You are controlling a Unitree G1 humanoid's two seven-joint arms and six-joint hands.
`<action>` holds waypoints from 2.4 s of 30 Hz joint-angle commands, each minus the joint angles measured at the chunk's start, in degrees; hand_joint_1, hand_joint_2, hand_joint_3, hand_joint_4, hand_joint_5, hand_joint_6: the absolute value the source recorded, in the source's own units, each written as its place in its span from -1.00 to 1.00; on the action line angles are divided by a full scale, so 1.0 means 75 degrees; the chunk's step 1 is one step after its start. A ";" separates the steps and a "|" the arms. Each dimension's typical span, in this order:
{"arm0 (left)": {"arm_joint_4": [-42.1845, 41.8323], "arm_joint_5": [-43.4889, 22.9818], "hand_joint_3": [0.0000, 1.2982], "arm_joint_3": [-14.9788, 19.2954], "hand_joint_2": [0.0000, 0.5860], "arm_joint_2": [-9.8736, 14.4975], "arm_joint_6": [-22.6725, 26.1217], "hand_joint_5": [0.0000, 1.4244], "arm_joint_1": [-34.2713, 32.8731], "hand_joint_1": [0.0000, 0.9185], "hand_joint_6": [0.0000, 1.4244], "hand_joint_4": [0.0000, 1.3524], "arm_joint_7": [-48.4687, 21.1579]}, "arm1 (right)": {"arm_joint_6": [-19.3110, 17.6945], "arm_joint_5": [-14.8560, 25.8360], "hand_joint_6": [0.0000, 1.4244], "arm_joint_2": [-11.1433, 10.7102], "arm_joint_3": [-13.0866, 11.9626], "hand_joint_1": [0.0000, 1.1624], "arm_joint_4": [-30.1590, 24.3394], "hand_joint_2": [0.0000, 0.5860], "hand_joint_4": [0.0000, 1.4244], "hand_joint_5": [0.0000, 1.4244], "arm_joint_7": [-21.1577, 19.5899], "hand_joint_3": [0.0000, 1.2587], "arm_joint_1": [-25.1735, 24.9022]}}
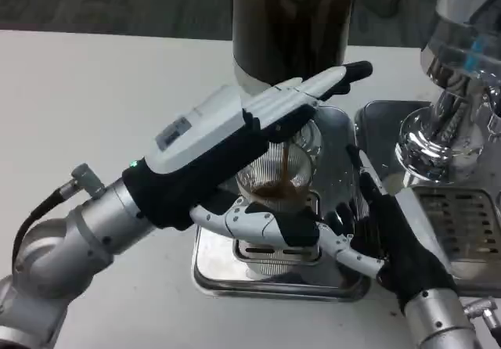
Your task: Grasp the cup under the faucet to collect the drink, then remove the cup.
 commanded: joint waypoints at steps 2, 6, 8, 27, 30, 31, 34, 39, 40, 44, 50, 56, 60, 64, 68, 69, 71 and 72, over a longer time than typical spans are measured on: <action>0.0035 0.0166 -1.00 -0.0047 -0.62 0.0120 0.0003 -0.87 0.0014 -1.00 -0.89 -1.00 -0.0083 | -0.0251 0.0089 -1.00 0.0054 0.0079 0.06 0.0269 -0.24 -1.00 -1.00 0.0084 -1.00 -0.0273; 0.0051 0.0144 -1.00 0.0005 -0.62 0.0142 0.0005 -0.88 0.0022 -1.00 -0.89 -1.00 -0.0059 | -0.0331 0.0144 -1.00 0.0112 0.0088 0.07 0.0349 -0.24 -1.00 -1.00 0.0035 -1.00 -0.0275; 0.0061 0.0073 -1.00 0.0072 -0.61 0.0144 0.0020 -0.88 0.0041 -1.00 -0.90 -1.00 -0.0011 | -0.0358 0.0162 -1.00 0.0120 0.0103 0.07 0.0362 -0.24 -1.00 -1.00 0.0031 -1.00 -0.0273; 0.0155 -0.0197 -1.00 0.1698 -0.61 0.0132 0.0058 -0.94 0.0551 -1.00 -0.99 -1.00 0.0960 | -0.0515 0.0387 -1.00 0.0194 0.0043 0.06 0.0543 -0.22 -1.00 -1.00 0.0081 -1.00 -0.0290; 0.0212 -0.0301 -1.00 0.1867 -0.62 0.0107 0.0062 -0.94 0.0911 -1.00 -1.00 -1.00 0.1094 | -0.0500 0.0368 -1.00 0.0160 0.0063 0.06 0.0496 -0.22 -1.00 -1.00 0.0123 -1.00 -0.0301; 0.0277 -0.0350 -1.00 0.1900 -0.62 0.0135 0.0060 -0.96 0.0993 -1.00 -1.00 -1.00 0.1084 | -0.0498 0.0371 -1.00 0.0159 0.0065 0.06 0.0487 -0.22 -1.00 -1.00 0.0132 -1.00 -0.0300; 0.0630 -0.0578 -1.00 0.1961 -0.60 0.0244 0.0067 -1.00 0.1208 -1.00 -1.00 -1.00 0.0959 | -0.0508 0.0412 -1.00 0.0183 0.0059 0.06 0.0476 -0.22 -1.00 -1.00 0.0147 -1.00 -0.0273; 0.1252 -0.0487 -1.00 0.2188 -0.59 0.0319 -0.0012 -1.00 0.1634 -1.00 -1.00 -1.00 0.1161 | -0.0540 0.0490 -1.00 0.0193 0.0069 0.06 0.0443 -0.22 -1.00 -1.00 0.0168 -1.00 -0.0229; 0.1345 -0.0431 -1.00 0.2227 -0.59 0.0314 -0.0030 -1.00 0.1682 -1.00 -1.00 -1.00 0.1214 | -0.0549 0.0503 -1.00 0.0190 0.0073 0.06 0.0448 -0.22 -1.00 -1.00 0.0177 -1.00 -0.0235; 0.1912 -0.0361 -1.00 0.2279 -0.59 0.0191 0.0044 -1.00 0.1787 -1.00 -1.00 -1.00 0.1465 | -0.0596 0.0532 -1.00 0.0172 0.0081 0.06 0.0420 -0.22 -1.00 -1.00 0.0237 -1.00 -0.0255; 0.3078 0.0141 -1.00 0.1955 -0.58 0.0077 0.0221 -1.00 0.1645 -1.00 -1.00 -1.00 0.1707 | -0.0651 0.0513 -1.00 0.0200 0.0080 0.05 0.0436 -0.23 -1.00 -1.00 0.0245 -1.00 -0.0362; 0.3843 0.0359 -1.00 0.1762 -0.56 0.0064 0.0180 -1.00 0.1491 -1.00 -1.00 -1.00 0.1881 | -0.0623 0.0556 -1.00 0.0220 0.0083 0.06 0.0307 -0.24 -1.00 -1.00 0.0324 -1.00 -0.0435; 0.4084 0.0393 -1.00 0.1663 -0.55 0.0076 0.0111 -1.00 0.1421 -1.00 -1.00 -1.00 0.1925 | -0.0557 0.0643 -1.00 0.0250 0.0087 0.06 0.0243 -0.25 -1.00 -1.00 0.0453 -1.00 -0.0428; 0.4183 0.0378 -1.00 0.1593 -0.55 0.0068 0.0092 -1.00 0.1381 -1.00 -1.00 -1.00 0.1902 | -0.0574 0.0656 -1.00 0.0261 0.0086 0.07 0.0340 -0.25 -1.00 -1.00 0.0540 -1.00 -0.0530; 0.4245 0.0361 -1.00 0.1508 -0.54 0.0102 0.0092 -1.00 0.1367 -1.00 -1.00 -1.00 0.1891 | -0.0689 0.0686 -1.00 0.0318 0.0123 0.07 0.0546 -0.25 -1.00 -1.00 0.0567 -1.00 -0.0618; 0.4254 0.0346 -1.00 0.1491 -0.54 0.0110 0.0092 -1.00 0.1366 -1.00 -1.00 -1.00 0.1879 | -0.0720 0.0704 -1.00 0.0333 0.0129 0.07 0.0593 -0.25 -1.00 -1.00 0.0570 -1.00 -0.0634; 0.4272 0.0303 -1.00 0.1472 -0.53 0.0115 0.0074 -1.00 0.1369 -1.00 -1.00 -1.00 0.1860 | -0.0809 0.0727 -1.00 0.0367 0.0155 0.07 0.0670 -0.25 -1.00 -1.00 0.0561 -1.00 -0.0658; 0.4281 0.0278 -1.00 0.1475 -0.53 0.0114 0.0057 -1.00 0.1375 -1.00 -1.00 -1.00 0.1855 | -0.0848 0.0724 -1.00 0.0385 0.0169 0.09 0.0696 -0.29 -1.00 -1.00 0.0549 -1.00 -0.0666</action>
